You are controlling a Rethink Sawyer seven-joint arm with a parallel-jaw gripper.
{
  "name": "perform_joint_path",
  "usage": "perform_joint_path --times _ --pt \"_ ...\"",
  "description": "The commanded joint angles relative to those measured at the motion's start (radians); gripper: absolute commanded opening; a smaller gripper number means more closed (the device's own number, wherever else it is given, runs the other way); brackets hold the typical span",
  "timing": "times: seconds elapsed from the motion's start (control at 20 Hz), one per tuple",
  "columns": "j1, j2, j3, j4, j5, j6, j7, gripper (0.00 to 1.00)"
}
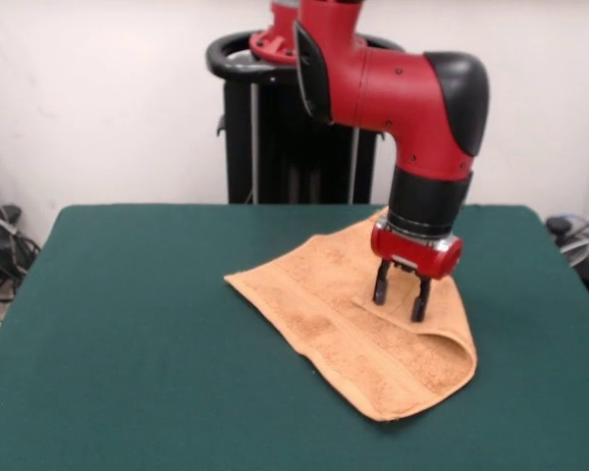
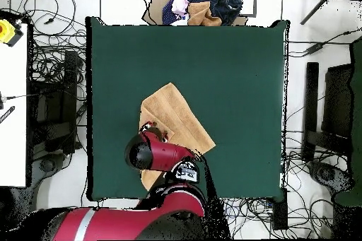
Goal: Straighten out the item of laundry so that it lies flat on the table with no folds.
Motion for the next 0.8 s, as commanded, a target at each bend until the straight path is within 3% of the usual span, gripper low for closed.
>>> perform_joint_path --times 0.05,0.15,0.2,0.35,0.5,0.8 --pt "-0.002 0.060 0.118 0.058 -0.017 -0.055 0.169 1.00" --pt "-0.011 0.067 0.123 0.059 -0.024 -0.070 0.169 1.00" --pt "-0.017 0.071 0.126 0.060 -0.029 -0.086 0.169 0.00" --pt "-0.025 0.076 0.130 0.061 -0.045 -0.130 0.176 0.00" --pt "-0.053 0.074 0.163 0.065 -0.042 -0.100 0.175 0.00" --pt "-0.030 0.013 0.171 0.092 0.003 -0.040 0.187 0.00"
